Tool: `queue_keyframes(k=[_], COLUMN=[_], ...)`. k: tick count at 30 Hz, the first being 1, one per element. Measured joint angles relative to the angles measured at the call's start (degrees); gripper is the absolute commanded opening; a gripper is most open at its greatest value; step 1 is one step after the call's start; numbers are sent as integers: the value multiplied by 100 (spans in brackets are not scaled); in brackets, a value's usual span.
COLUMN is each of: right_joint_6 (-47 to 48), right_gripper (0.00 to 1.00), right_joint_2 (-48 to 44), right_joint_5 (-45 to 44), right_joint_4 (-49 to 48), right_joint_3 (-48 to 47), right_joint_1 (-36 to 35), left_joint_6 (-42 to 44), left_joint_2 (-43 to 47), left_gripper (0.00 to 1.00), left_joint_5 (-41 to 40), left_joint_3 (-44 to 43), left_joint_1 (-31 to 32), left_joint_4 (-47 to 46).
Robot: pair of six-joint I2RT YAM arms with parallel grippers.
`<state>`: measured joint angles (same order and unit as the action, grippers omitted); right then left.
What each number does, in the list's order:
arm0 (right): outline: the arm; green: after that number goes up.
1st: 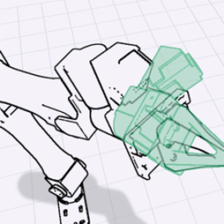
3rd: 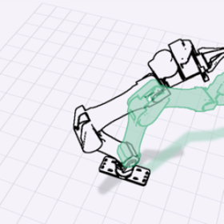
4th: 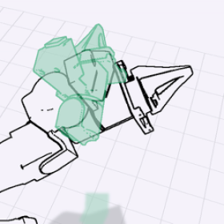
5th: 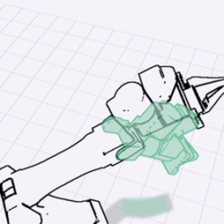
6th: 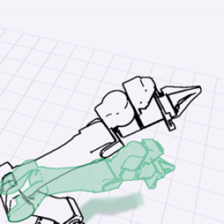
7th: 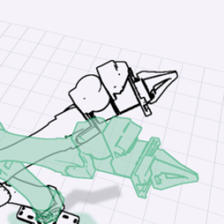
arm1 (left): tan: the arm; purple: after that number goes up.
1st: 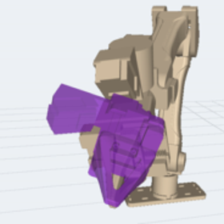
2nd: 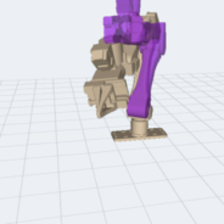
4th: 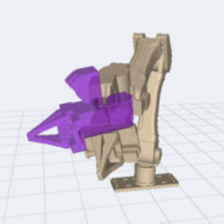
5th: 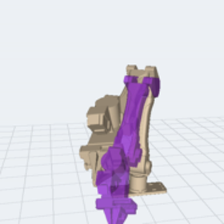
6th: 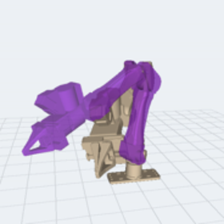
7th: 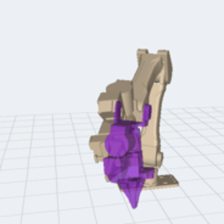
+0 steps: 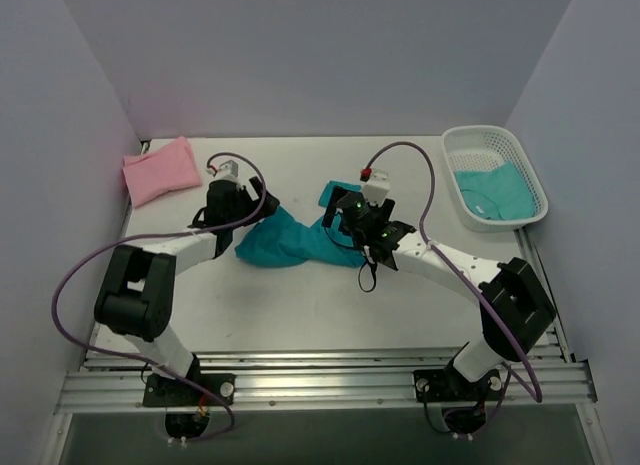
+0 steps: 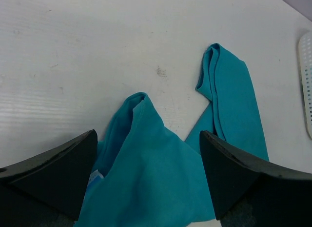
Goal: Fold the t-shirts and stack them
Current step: Move the tshirt to the center of the board, then flatten out the tshirt
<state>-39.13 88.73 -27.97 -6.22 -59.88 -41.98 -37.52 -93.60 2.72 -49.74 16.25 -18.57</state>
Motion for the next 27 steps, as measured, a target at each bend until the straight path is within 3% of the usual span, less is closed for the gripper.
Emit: queue_keyframes(k=[11,13,21,23,24,27], right_joint_6=[4,4,2,2,2,-2], right_gripper=[100,100,100,100,100,100], right_joint_2=[-4,-24,-168,-221,-238,-249], right_joint_5=[212,247,321,345,350,389], right_joint_4=[-396,-393,-435,-472,-485,-518], right_joint_3=[326,439,612,640,658,699], right_joint_1=[103,175,431,490,520,588], left_joint_6=[177,146,48,42,37,63], left_joint_2=[-1526,-1722,-2159,-2149,-2140,-2063], left_gripper=[100,90,78,66,48,9], left_joint_5=[769,901,1309,1375,1410,1473], left_joint_3=[-1287,-1423,-1598,-1598,-1598,-1589], left_joint_1=[-105,-103,-42,-17,-7,26], left_joint_4=[-229,-286,-382,-413,-409,-354])
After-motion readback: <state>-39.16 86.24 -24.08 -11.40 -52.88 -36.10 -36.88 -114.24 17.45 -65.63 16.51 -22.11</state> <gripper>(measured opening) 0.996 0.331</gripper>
